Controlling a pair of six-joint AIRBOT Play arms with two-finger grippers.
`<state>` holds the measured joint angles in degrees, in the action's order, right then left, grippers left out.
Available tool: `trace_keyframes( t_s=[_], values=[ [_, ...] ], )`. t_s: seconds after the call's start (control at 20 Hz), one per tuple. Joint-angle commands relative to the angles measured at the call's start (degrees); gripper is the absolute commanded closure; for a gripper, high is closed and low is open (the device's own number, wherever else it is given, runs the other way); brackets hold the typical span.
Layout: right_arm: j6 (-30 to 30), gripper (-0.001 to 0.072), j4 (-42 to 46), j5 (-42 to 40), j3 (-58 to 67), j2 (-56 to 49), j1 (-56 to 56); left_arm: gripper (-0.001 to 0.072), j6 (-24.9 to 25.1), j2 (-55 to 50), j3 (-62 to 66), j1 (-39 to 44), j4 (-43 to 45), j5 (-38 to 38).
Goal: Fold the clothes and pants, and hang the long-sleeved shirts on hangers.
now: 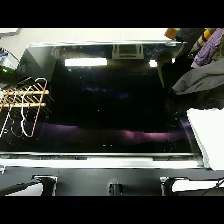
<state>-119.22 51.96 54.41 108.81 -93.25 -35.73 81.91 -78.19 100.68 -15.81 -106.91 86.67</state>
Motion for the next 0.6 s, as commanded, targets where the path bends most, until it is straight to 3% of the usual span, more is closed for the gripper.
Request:
trace_keyframes(
  t_s=[0.0,0.3,0.55],
  values=[
    [-5.14,0.0672,3.30,2.78,0.46,1.25,-2.78,0.0691,-0.02,0.00,-0.02,-0.04,-0.02,0.07],
    [-4.83,0.0672,21.35,23.43,0.44,4.94,-6.45,0.0691,0.00,0.00,0.00,-0.04,0.00,2.91],
    [-4.96,0.0672,24.50,31.19,0.46,8.66,-6.45,0.0691,0.00,0.00,0.00,-0.04,0.00,4.50]
  ],
)
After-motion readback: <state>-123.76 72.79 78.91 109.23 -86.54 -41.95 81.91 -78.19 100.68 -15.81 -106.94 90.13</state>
